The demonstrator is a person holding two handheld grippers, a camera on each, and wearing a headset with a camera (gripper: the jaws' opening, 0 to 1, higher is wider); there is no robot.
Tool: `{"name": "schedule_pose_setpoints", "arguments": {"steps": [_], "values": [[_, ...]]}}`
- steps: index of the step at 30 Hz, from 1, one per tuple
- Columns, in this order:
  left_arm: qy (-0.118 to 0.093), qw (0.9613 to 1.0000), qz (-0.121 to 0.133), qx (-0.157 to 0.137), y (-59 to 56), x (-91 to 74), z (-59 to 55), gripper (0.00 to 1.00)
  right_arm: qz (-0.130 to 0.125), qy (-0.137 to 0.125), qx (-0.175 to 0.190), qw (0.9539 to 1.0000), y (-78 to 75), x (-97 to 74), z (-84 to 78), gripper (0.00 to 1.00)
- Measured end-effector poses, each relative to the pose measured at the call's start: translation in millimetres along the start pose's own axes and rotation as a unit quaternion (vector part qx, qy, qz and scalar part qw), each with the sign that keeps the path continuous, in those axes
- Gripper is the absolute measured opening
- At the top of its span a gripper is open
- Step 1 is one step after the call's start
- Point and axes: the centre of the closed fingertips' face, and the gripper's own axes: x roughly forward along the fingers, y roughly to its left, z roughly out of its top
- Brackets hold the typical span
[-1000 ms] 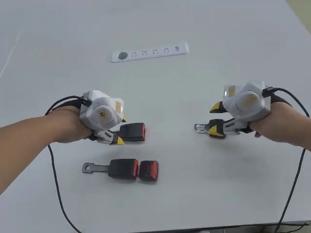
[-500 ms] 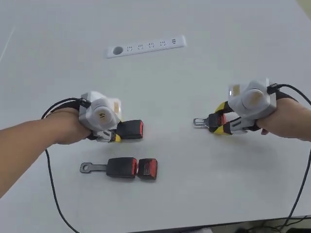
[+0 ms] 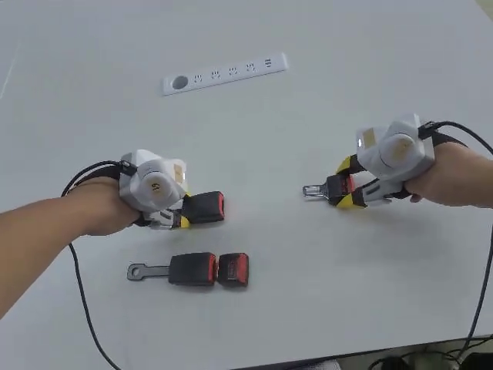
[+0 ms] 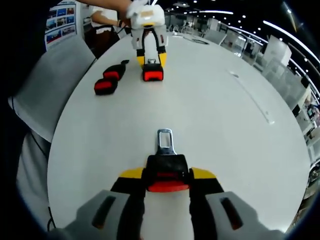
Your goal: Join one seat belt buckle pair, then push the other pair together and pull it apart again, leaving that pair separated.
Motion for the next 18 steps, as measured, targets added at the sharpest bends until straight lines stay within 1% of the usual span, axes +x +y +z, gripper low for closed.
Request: {"name": "schedule_pose_setpoints", "arguments": {"steps": [4, 6, 18], "values": [[0.002, 1.0, 0.0, -0.001, 0.9, 0.7, -2.0, 0.3, -0.006, -0.004, 0.002, 1.0, -0.7, 3.1, 4.2, 0.33], [0.003, 1.0, 0.001, -0.001, 0.6, 0.9, -2.1, 0.3, -0.006, -0.009, 0.005, 0.9999, 1.2, 6.6, 9.1, 0.33], [0.009, 0.9999, 0.002, 0.005, -2.3, 0.0, 1.4, 0.3, 0.003, -0.039, 0.012, 0.9991, 13.9, 29.4, 44.9, 0.33]]}}
